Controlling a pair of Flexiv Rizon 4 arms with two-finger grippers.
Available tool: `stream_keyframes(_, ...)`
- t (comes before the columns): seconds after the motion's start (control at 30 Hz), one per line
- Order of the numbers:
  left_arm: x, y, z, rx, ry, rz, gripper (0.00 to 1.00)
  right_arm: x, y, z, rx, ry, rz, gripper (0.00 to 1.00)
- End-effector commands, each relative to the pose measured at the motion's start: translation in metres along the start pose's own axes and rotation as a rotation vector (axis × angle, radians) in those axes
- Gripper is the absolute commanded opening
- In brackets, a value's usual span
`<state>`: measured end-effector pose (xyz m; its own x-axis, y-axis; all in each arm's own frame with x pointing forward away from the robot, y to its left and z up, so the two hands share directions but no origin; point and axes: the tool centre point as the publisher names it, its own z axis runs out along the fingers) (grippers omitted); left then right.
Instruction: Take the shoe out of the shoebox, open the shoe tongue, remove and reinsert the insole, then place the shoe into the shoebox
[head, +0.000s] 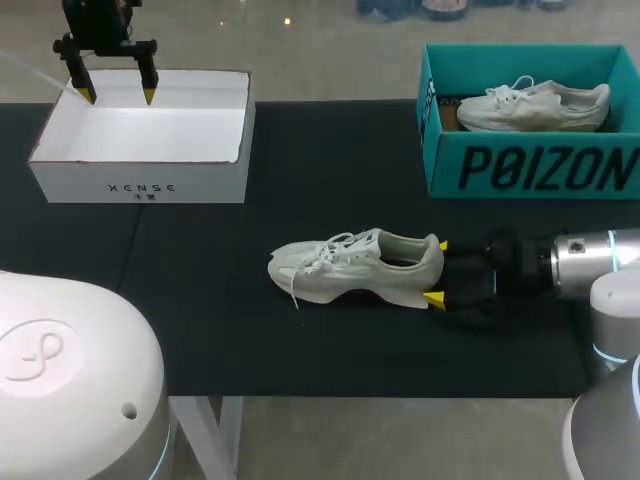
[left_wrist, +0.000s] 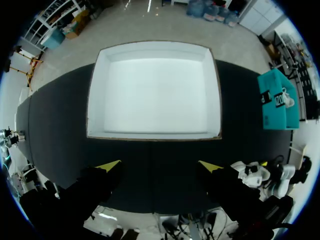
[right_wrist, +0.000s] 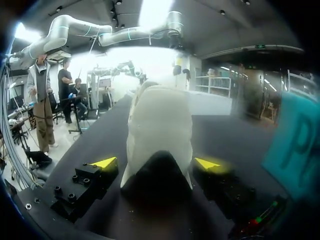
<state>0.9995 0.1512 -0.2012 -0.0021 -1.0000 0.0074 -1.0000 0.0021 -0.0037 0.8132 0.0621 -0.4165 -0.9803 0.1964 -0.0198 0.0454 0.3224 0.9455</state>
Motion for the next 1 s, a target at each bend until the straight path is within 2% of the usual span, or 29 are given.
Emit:
stream_keyframes(0.03,0.000,0.002,-0.001,0.003,-0.003,-0.001,1.00,-0.001,-0.003,0.014,-0.005,0.007,0.001,1.00)
stream_keyframes(0.53,0.000,0.002,-0.001,0.003,-0.003,-0.001,1.00,0.001,-0.013,0.028,-0.001,0.026,0.010,1.00)
stream_keyframes(1.0,0.000,0.002,-0.001,0.003,-0.003,-0.001,1.00,0.004,-0.015,0.034,-0.006,0.027,0.019,1.00)
